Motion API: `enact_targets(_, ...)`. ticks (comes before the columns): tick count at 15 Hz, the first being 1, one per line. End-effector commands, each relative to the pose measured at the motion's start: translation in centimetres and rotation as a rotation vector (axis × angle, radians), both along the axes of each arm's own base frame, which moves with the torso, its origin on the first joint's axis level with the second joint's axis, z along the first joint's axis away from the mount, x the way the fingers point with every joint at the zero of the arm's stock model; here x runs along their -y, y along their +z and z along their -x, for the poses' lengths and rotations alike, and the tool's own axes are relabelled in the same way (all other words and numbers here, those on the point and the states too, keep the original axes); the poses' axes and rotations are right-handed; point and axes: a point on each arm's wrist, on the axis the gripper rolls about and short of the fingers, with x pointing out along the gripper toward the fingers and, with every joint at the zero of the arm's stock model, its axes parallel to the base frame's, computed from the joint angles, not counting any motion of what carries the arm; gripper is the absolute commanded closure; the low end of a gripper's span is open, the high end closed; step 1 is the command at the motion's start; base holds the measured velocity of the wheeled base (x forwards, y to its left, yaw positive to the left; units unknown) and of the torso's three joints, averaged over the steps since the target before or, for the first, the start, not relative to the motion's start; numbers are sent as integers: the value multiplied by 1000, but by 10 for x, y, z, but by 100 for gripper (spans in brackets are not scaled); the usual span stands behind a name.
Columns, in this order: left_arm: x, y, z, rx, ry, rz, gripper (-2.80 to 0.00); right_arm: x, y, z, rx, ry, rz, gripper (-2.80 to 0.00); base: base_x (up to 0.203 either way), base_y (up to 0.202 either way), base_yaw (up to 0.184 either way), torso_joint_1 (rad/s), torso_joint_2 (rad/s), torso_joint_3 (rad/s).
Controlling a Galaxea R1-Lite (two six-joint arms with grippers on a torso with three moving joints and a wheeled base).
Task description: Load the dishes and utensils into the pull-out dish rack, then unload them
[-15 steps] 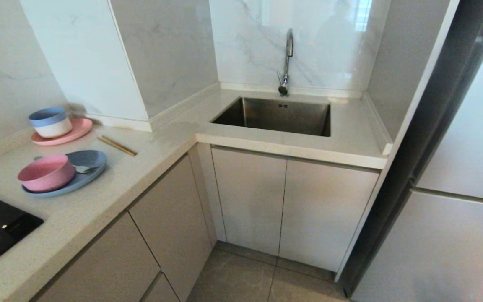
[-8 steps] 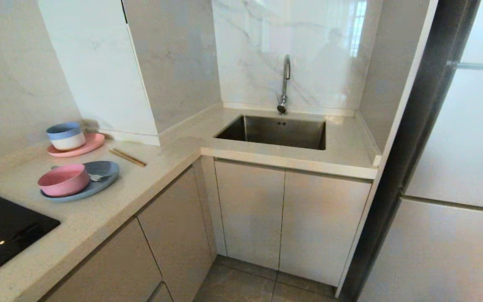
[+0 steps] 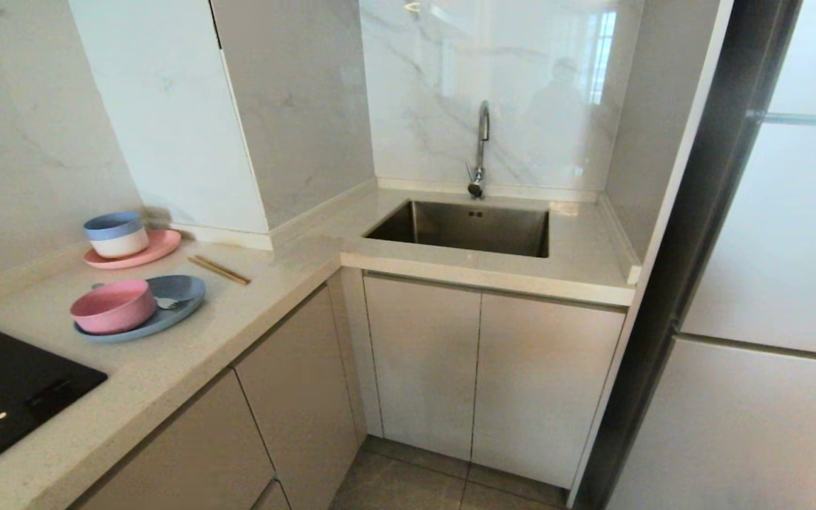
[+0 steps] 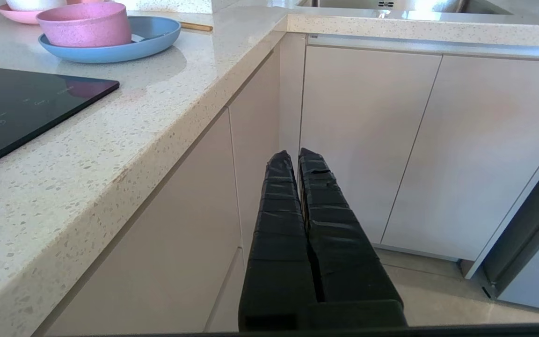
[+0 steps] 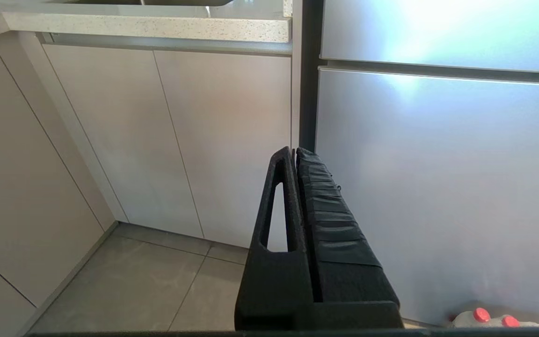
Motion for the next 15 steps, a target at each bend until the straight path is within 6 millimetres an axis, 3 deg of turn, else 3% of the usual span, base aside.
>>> enact_targets(1, 0, 0, 0, 1, 1, 0, 0, 0, 0, 0, -1, 0, 0, 0, 0, 0, 0, 0, 0, 0)
enact_targets(15, 0, 0, 0, 1, 1, 0, 0, 0, 0, 0, -1, 0, 0, 0, 0, 0, 0, 0, 0, 0)
